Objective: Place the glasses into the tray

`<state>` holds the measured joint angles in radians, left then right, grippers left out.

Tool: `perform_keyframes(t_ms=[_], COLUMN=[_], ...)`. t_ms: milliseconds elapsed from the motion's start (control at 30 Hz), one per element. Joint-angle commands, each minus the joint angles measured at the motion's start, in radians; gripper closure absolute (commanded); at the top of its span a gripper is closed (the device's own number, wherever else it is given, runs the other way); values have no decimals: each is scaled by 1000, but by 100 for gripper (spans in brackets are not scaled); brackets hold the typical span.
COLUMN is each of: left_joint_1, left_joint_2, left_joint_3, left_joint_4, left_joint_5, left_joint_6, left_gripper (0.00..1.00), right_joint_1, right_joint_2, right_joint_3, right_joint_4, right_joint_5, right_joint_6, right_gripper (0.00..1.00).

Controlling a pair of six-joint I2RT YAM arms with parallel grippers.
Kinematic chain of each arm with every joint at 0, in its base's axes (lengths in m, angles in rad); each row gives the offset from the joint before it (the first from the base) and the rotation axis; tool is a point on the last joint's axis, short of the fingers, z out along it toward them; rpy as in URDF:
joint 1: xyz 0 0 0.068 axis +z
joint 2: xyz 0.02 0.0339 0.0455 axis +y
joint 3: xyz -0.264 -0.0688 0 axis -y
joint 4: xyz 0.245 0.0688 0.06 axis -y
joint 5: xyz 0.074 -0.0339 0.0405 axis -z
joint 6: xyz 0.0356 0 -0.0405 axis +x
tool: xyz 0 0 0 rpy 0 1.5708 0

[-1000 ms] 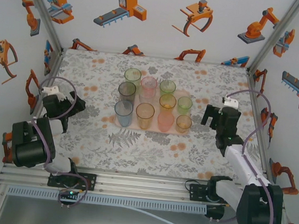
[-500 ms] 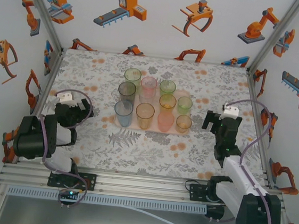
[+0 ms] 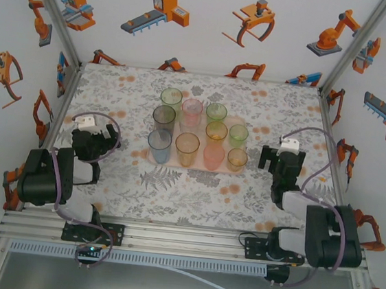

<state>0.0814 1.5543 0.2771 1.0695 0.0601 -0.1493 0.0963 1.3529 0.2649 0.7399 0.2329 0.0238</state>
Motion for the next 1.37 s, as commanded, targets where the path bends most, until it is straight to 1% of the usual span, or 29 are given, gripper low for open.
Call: perform_keyframes(t_ms=[0,33,67,100,133,167,200,233,267,333,433,533,767,900,1333], left_joint_1=[-6,-7,-9,-12,-13,-12,-15,-17,-19,-23,-32,-43,-45,-58,-60], left_joint_2=[-13,-14,-13,-13,-13,-13,-12,-11,-12,-11,-10,-10,-11,-10,-10], left_joint_3=[37,47,57,65,68,68,71,77,81,93,106,114,118,124,123], left_joint_4=[-55,-80,-97,-111,-112,-114,-120,-130,-139,-161,-183,-202,-208,-220,-221], left_joint_5=[18,27,32,35,34,35,38,42,42,41,72,54,51,23,21], left_joint_6=[33,37,44,46,47,50,51,57,60,68,91,100,100,105,108], left_gripper=[3,3,3,3,3,3,3,3,3,3,3,3,3,3,3], right_joint_1=[-11,-26,-58,-86,-93,-92,-95,-110,-127,-132,-131,-132,-131,-131,-131], right_joint_2=[114,124,125,151,199,202,183,194,190,192,190,192,192,191,190], right_joint_3=[51,58,58,48,42,51,91,113,116,119,114,112,113,114,118], right_joint_4=[207,208,197,227,291,289,169,154,140,139,145,151,150,148,138], right_joint_5=[-2,9,-29,-80,-99,-111,-111,-150,-158,-151,-149,-148,-149,-150,-152], right_joint_6=[-49,-18,10,25,21,20,27,29,52,59,56,58,60,59,56], right_gripper=[1,1,1,1,1,1,1,1,1,1,1,1,1,1,1])
